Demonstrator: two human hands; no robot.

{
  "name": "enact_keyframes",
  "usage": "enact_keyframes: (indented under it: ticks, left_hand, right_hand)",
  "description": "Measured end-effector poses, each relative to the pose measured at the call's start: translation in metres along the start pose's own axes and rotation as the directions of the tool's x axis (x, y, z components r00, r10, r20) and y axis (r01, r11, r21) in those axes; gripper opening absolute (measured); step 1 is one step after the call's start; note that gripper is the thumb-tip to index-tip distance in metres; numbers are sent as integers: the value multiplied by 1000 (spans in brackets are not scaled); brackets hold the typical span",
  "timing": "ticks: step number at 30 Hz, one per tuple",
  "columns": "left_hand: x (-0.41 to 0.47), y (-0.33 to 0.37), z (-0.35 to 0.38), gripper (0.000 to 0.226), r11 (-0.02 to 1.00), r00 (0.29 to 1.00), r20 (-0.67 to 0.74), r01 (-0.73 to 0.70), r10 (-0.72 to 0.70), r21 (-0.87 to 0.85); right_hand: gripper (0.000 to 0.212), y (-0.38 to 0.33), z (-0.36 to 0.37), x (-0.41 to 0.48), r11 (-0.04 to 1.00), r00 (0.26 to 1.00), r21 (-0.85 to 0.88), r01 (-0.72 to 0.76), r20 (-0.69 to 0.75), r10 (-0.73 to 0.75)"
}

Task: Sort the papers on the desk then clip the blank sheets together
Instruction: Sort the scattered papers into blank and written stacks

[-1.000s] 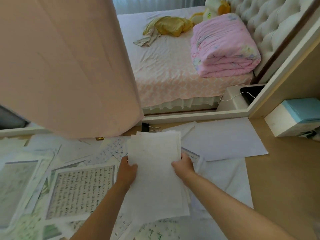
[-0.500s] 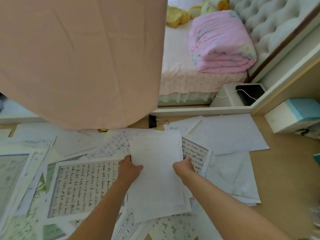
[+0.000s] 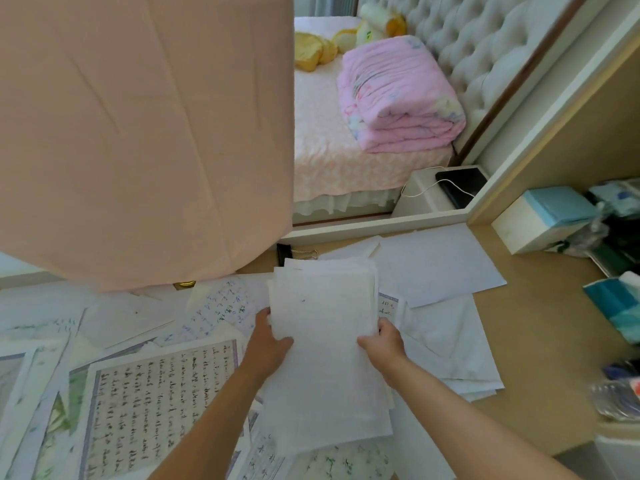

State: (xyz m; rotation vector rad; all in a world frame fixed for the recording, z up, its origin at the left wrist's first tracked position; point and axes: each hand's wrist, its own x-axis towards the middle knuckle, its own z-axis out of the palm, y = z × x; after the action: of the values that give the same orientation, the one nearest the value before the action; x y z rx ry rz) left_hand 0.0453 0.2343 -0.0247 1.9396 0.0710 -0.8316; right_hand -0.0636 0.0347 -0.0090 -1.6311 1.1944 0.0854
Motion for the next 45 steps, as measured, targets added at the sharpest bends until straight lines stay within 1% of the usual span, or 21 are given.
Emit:
enact_keyframes:
  ticks: [2,4,6,8,10,12,15,17,19,22,25,27,30,32,34,36,39,40,42,43,45]
  left_hand:
    - [3,12,19,75,998,996,85,-15,10,65]
    - [5,22,42,72,963,988,152,-56,16,265]
    - [6,27,60,63,839,989,129,-125,66,529]
    - [6,28,71,60,732,994,48,-106,99,673]
    - [7,26,75,66,750,997,-36,-28,68,661]
    - [6,26,78,74,773,996,-74,3,57,634]
    - [9,25,79,78,787,997,-82,49,2,615]
    - [13,25,77,76,824,995,-77,97,-65,558]
    - [15,25,75,74,873,989,-49,146,-139,466]
    - [14,25,74,52,854,990,16,114,-142,508]
    - [11,22,77,35,836,997,35,44,-76,547]
    - [9,17,79,28,832,998,58,-1,-37,555]
    - [7,10,81,42,832,999,38,-26,6,554]
    - [4,12,84,50,827,1000,9,-26,25,561]
    - [2,18,91,64,848,999,-6,-35,45,529]
    - [-4,30,100,81,894,996,21,-88,87,439]
    - [-16,57,108,94,988,986,141,-101,84,120]
    - [-21,68,108,88,996,981,175,-83,84,-13]
    - [-31,91,105,55,973,976,155,-122,154,-198]
    - [-37,101,103,39,955,974,107,-167,198,-247]
    - [-49,119,98,24,914,960,32,-254,278,-316]
  right_hand:
    - [24,9,-21,6,1000,995,9,-29,-92,30]
    - [24,23,-35,14,995,982,-9,-102,-163,99]
    - [29,36,-43,24,980,967,-74,-186,-193,169]
    - [38,50,-45,36,956,962,-188,-227,-193,191]
    - [46,51,-43,39,955,965,-189,-230,-174,198]
    - [50,41,-40,32,971,965,-50,-234,-136,225]
    - [52,33,-35,32,963,964,132,-236,-95,249]
    - [54,33,-34,36,955,964,166,-244,-62,257]
    - [46,33,-36,38,946,959,185,-266,-49,279]
    - [33,37,-40,42,957,966,139,-254,-18,259]
    - [26,40,-51,43,984,984,-21,-175,-17,175]
    - [25,40,-66,43,985,992,-124,-118,-63,111]
    - [31,42,-99,45,974,986,-202,-102,-151,72]
    - [32,45,-119,45,977,985,-188,-103,-157,74]
    - [32,42,-132,41,991,990,-121,-60,-132,44]
    - [30,33,-141,31,999,995,-34,41,-90,-44]
    - [33,19,-150,17,982,987,102,160,-32,-158]
    - [34,14,-152,12,974,982,128,189,-27,-187]
    - [37,5,-155,4,954,969,173,246,-54,-240]
    - [38,-1,-157,-1,941,960,193,278,-81,-267]
    - [38,-13,-161,-11,909,936,229,348,-140,-323]
